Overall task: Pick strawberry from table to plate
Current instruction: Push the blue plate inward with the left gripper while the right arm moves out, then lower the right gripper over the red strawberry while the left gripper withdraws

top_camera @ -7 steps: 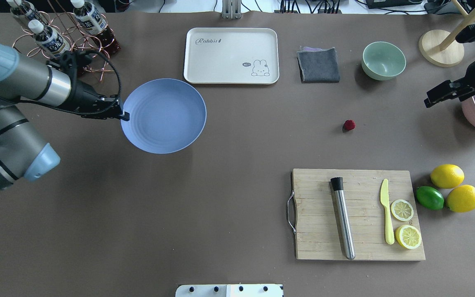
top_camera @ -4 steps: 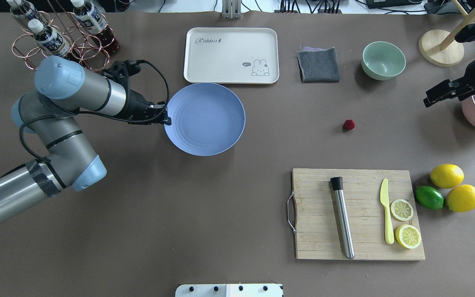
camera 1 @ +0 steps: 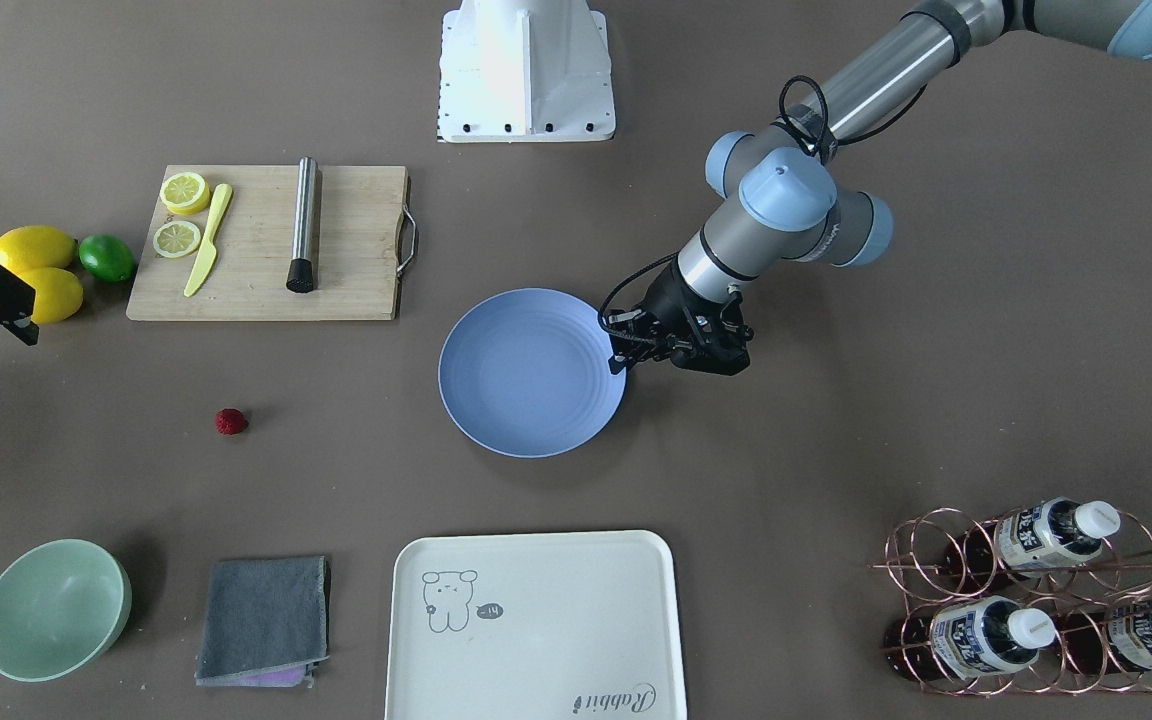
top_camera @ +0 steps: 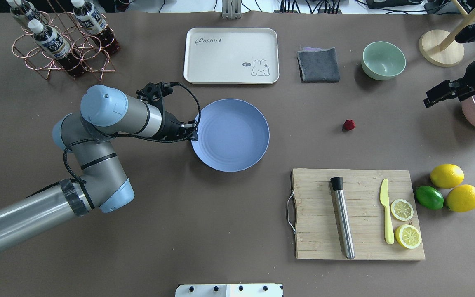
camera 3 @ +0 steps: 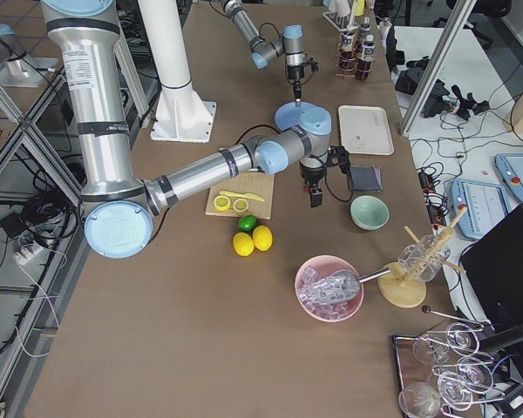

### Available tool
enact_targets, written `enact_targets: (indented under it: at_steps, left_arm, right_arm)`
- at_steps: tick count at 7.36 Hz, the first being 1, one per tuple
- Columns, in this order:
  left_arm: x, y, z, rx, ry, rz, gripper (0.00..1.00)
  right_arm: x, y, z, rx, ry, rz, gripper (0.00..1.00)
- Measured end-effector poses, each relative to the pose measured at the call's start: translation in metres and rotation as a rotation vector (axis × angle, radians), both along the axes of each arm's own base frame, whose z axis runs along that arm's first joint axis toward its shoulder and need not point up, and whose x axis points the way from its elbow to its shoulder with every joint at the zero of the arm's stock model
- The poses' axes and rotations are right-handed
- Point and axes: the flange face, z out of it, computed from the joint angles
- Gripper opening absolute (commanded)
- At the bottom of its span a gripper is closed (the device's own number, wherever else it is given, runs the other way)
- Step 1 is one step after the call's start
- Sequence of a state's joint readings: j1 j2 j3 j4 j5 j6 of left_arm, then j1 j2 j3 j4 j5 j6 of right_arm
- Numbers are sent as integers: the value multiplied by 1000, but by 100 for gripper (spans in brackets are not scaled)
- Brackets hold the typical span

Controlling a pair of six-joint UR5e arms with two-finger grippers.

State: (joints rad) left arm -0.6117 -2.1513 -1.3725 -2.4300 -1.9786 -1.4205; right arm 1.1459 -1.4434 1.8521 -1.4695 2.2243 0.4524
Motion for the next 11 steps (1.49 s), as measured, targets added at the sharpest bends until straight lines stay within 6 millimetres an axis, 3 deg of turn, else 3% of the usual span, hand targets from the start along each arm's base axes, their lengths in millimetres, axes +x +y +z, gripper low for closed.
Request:
enact_targets:
  at_steps: [1,4,5,6,7,9,11]
  left_arm:
    - [3,3,0,-2,2,5,97]
    - [-3,4,-1,13,3,-27,98]
    - [-18,1,0,15,3,-37,98]
    - [-46,-6,7,14,-4,-35,98]
    - [-87,-14,22,32,-18,-21,98]
    - [-163,-20,61,80,-52,1,98]
    - [-190,-19,72,98,-60,0,98]
  right_arm:
    - [0,0,0,0,0,0,100]
    - [-4,-2,-4,6,-1,-5,100]
    - [-14,-5,-13,11,-4,-9,100]
    - [-33,-7,-24,-1,-7,0,99]
    - [-61,-4,-37,-28,-7,23,99]
    - [-120,2,-51,-94,0,68,95]
    - [-166,-17,-44,-105,11,80,91]
